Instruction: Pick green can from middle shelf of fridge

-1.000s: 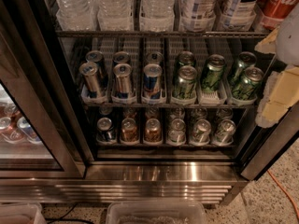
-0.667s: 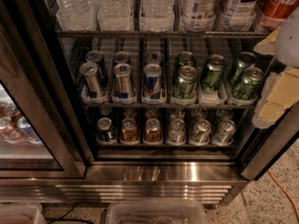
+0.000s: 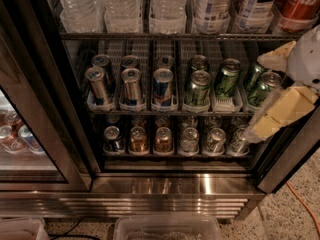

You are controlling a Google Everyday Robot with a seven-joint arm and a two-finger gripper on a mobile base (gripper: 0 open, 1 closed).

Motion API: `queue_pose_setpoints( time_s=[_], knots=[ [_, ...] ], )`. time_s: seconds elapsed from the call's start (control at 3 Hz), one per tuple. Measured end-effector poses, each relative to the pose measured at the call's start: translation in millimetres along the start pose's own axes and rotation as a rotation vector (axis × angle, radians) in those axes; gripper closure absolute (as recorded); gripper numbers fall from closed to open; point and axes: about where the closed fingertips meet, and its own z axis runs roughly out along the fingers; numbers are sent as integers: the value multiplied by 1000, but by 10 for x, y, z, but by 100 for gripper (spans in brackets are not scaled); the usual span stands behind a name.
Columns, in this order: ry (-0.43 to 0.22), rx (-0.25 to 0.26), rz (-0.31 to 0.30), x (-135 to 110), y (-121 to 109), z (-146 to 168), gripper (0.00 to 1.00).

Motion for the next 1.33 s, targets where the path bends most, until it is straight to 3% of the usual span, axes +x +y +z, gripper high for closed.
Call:
queue_pose_setpoints(
  time_s=[0.33,0.67,1.0,1.33],
  knots=[
    [-170,6,65,-141,133,229,0],
    [-330,19,92,-344,336,572,0],
    [-412,56,102,-589,303,596,0],
    [-411,58,106,-584,297,587,0]
  ],
)
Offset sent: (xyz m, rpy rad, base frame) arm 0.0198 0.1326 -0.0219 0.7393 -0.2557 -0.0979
